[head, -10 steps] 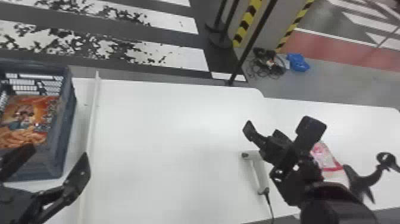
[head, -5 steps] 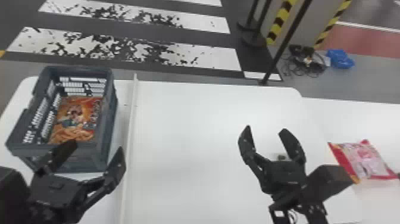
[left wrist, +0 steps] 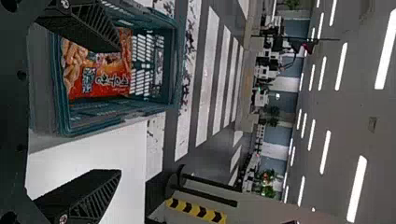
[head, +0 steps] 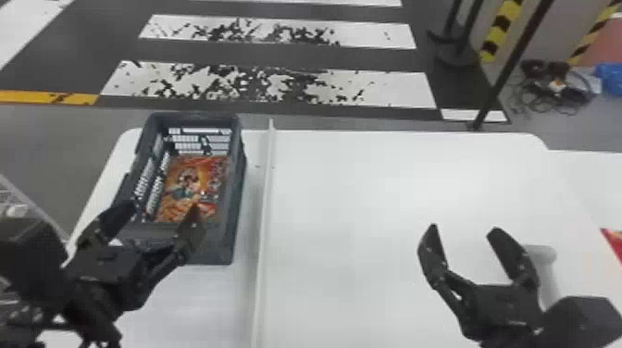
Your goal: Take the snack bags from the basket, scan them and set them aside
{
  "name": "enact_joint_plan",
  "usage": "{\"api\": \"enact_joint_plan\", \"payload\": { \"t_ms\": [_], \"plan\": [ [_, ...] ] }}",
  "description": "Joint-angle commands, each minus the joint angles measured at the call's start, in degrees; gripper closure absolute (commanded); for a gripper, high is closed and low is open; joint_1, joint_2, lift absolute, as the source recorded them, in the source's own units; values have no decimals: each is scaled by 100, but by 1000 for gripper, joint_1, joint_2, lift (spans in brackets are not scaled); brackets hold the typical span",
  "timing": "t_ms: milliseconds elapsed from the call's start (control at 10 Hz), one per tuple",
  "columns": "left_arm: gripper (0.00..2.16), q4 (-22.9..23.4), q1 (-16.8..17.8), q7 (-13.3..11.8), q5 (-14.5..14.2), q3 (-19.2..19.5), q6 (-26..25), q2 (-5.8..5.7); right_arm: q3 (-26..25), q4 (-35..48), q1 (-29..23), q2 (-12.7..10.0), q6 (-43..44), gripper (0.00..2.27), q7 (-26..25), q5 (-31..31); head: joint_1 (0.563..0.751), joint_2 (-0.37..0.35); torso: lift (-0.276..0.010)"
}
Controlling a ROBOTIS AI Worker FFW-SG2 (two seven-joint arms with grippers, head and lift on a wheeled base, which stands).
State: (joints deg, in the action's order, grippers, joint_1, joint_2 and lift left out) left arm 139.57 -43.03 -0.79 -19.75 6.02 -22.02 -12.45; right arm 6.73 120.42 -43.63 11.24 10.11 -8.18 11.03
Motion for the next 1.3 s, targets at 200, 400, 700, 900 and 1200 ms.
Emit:
{"api": "enact_joint_plan", "payload": {
  "t_ms": [200, 400, 700, 900, 1200],
  "plan": [
    [90, -202, 1350, 79, -310, 452, -1556, 41, -14, 79, 13, 177, -269, 87, 1, 49, 695, 66, -75],
    [90, -1142, 2334, 79, -354, 444, -1644, 41, -40, 193, -58, 186, -638, 90, 10, -4, 695, 85, -75],
    [124, -2671, 3697, 62, -389, 259, -1644, -38, -49, 219, -146, 177, -1078, 90, 10, -127, 695, 119, -75],
    [140, -3120, 4136, 44, -363, 101, -1644, -47, -49, 193, -49, 168, -1306, 90, 10, -127, 695, 122, -75],
    [140, -3568, 4452, 106, -319, -128, -1908, -38, -40, 8, 109, 133, -1394, 90, 1, -110, 695, 104, -75]
  ]
}}
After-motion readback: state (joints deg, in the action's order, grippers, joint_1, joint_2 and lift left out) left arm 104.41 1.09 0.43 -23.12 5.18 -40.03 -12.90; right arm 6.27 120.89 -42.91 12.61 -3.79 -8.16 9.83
